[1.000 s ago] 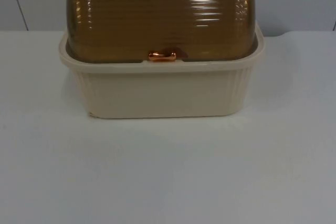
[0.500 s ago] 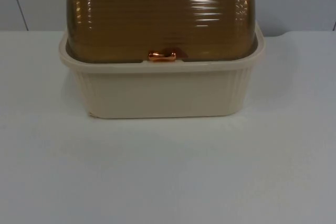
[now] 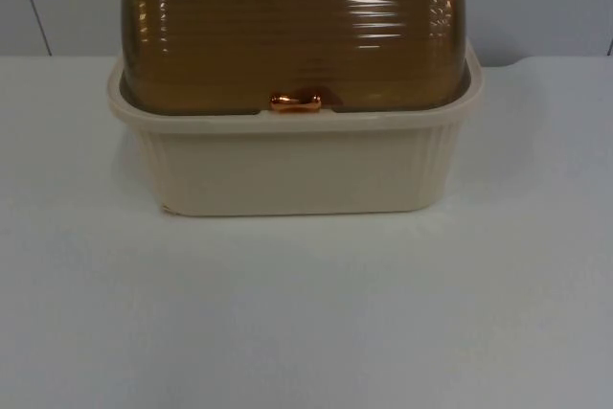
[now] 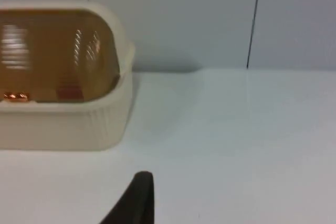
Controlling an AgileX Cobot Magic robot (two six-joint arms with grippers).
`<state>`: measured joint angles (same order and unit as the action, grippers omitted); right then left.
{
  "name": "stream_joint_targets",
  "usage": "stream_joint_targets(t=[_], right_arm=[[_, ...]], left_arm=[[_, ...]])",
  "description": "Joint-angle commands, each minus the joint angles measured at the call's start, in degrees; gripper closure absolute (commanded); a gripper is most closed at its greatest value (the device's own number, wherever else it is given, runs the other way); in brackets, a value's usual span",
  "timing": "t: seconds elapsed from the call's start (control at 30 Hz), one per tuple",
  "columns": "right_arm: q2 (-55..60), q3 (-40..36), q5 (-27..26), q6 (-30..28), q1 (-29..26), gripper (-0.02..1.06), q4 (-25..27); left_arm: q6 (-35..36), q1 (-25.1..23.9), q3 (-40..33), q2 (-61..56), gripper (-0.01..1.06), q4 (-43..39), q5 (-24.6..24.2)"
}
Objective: Open the box lid with the left hand, place the block into the box with the right hand, then close the box lid with the left hand.
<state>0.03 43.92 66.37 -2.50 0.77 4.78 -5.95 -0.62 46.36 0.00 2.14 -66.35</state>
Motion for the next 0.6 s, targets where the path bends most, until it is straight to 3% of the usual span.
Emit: stream_joint_targets(t=[0.0, 0.33, 0.57], right_arm=[[0.0, -3.3, -2.0, 1.3, 0.0, 0.01, -1.3], [0.0, -14.0, -3.9, 1.4, 0.0, 0.01, -4.8], [0.0, -14.4, -4.5, 1.4, 0.0, 0.01, -4.8]], left_arm=[[0.5, -0.1, -3.5, 0.0, 0.00, -0.3, 2.1], [0.7, -0.1, -13.3, 0.0, 0.00, -3.1, 3.9], [1.4, -0.1, -18.0, 0.0, 0.00, -3.3, 4.8]])
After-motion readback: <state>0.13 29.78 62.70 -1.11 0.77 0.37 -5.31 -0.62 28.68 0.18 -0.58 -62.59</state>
